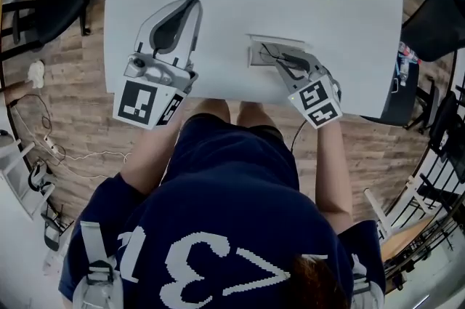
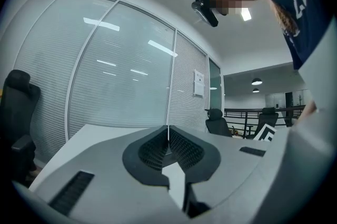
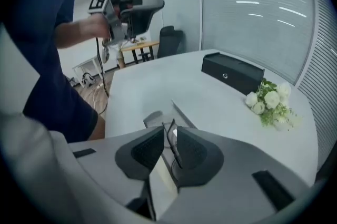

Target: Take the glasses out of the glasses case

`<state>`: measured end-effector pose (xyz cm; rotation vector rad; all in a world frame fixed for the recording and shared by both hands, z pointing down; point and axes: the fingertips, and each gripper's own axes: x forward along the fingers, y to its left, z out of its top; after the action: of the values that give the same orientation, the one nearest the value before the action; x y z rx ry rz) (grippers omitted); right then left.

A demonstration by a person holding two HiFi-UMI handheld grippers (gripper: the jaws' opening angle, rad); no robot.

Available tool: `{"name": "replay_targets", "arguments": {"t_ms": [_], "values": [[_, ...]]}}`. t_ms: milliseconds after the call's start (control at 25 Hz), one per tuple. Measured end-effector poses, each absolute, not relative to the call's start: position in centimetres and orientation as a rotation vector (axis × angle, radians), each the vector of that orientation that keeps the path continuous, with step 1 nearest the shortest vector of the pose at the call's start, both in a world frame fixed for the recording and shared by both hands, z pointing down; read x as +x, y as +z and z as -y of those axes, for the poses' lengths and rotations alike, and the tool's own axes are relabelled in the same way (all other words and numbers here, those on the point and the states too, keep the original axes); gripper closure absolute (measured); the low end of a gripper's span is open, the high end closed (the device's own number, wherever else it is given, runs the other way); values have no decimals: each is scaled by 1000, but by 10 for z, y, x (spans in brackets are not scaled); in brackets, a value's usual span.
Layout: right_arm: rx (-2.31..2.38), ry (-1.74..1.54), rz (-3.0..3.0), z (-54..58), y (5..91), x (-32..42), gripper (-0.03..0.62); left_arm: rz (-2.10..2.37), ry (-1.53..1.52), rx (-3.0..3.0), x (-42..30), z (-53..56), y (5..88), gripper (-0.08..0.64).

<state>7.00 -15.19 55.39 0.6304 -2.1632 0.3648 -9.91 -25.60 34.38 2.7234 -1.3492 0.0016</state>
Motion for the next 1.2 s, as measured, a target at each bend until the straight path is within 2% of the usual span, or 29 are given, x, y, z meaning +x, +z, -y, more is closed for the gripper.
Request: {"name": "replay_targets", "arguments": {"t_ms": [280,680,760,1200], "values": [[516,285,1964,150,600,79,494,1360,37,2701,-104,247,353,540],[287,160,1862,150,609,70,533,1418,27,2675,-116,243,351,540],[282,105,1872,150,604,69,564,1427,18,2679,-118,242,348,540],[408,7,2184,167,515,49,566,1503,-47,2725,-128,246,313,540]]}}
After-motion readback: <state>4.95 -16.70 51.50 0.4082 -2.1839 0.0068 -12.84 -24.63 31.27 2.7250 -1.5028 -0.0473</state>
